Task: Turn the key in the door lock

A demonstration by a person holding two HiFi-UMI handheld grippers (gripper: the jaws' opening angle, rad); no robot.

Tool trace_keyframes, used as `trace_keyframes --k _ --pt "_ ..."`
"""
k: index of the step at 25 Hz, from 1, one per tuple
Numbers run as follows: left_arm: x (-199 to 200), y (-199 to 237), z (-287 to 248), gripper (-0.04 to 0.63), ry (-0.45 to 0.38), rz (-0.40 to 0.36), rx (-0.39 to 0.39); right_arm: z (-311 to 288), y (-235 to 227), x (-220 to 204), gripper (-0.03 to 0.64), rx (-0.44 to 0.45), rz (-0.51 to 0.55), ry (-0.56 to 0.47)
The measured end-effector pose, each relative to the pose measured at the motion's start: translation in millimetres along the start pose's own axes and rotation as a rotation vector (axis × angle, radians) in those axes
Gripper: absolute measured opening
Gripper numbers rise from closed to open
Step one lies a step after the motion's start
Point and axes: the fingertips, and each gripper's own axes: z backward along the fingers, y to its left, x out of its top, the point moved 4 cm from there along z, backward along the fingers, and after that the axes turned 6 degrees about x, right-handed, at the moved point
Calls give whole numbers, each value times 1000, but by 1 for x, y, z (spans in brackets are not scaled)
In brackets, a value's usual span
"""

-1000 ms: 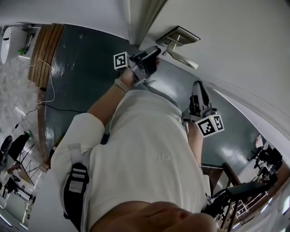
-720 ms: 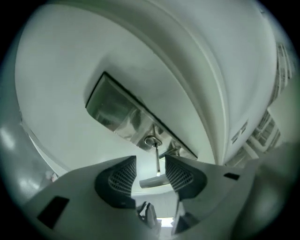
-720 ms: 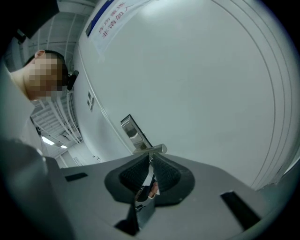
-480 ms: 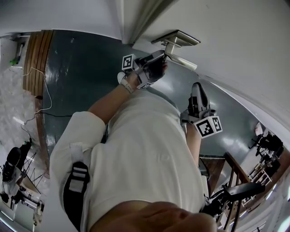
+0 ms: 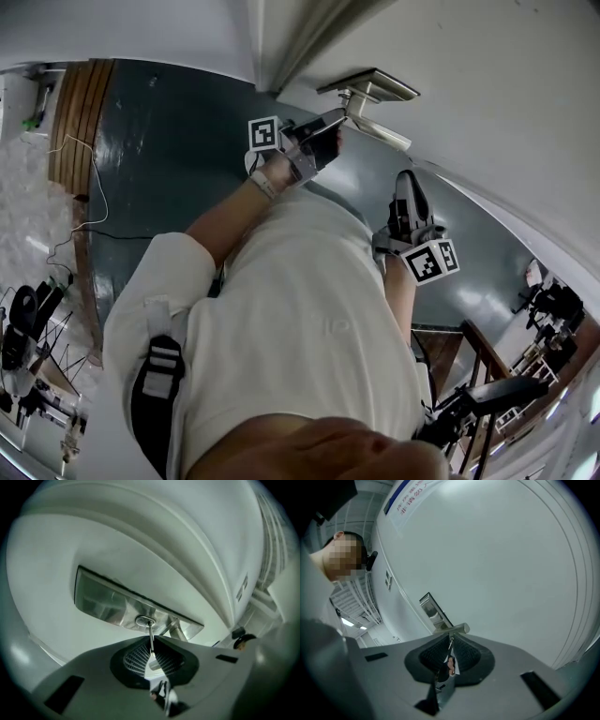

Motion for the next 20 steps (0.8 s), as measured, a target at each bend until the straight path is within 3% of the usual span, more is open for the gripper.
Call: trace_keyframes --k 3,8,20 --pt "1 -5 -1 29 10 -153 125 -2 0 0 46 16 -4 3" --pt "-18 -9 -21 32 -14 -269 246 20 -11 13 46 49 -19 -4" --pt "-10 -2 -15 43 -61 -709 688 39 -33 12 46 115 -65 -32"
